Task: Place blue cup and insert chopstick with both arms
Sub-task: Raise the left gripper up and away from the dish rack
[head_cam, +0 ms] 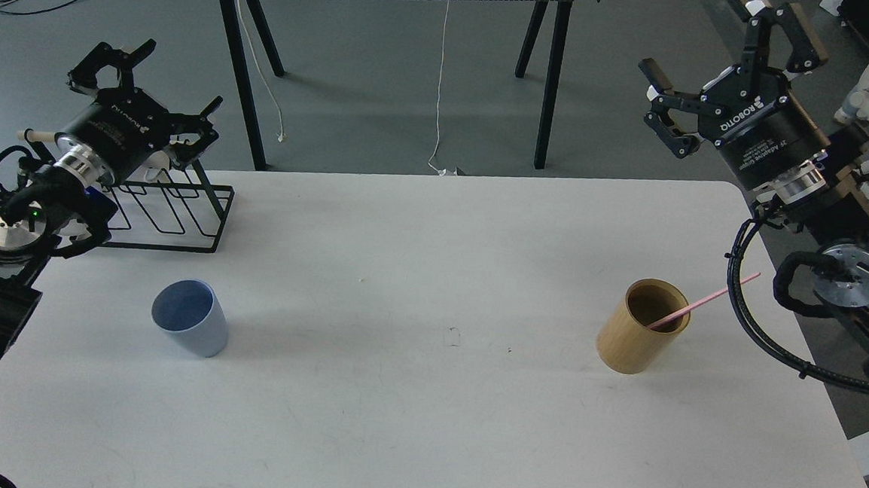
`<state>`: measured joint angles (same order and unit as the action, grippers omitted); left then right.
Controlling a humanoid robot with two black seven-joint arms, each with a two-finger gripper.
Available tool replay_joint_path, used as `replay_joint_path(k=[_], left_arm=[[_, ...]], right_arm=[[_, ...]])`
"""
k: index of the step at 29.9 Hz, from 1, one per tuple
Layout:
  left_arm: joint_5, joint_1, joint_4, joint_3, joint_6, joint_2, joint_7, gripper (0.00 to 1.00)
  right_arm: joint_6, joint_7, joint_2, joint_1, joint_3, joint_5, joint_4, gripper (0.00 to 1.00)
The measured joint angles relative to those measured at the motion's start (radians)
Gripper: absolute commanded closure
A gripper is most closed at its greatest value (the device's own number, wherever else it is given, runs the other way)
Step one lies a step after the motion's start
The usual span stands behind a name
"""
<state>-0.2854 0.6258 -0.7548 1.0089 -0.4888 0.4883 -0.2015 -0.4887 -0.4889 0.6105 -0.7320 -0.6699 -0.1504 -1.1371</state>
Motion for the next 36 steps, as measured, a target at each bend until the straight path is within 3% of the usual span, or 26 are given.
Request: replay_joint_path(k=[16,23,36], left_arm=[[-0.016,0.091,0.013,0.037,0.0,-0.063,0.095,0.0],[-0.018,0.099,0.018,0.037,0.0,-0.069,0.112,0.0],[-0.008,0.051,0.041,0.045,0.0,-0.064,0.358,0.0]], right_arm=[[0.0,0.0,0.006,0.005,-0.006,0.0,-0.002,0.0],[0.0,0.0,0.001,0.006,-0.01,0.0,-0.001,0.0],[0.0,0.0,-0.01,0.006,-0.008,-0.001,-0.001,0.0]])
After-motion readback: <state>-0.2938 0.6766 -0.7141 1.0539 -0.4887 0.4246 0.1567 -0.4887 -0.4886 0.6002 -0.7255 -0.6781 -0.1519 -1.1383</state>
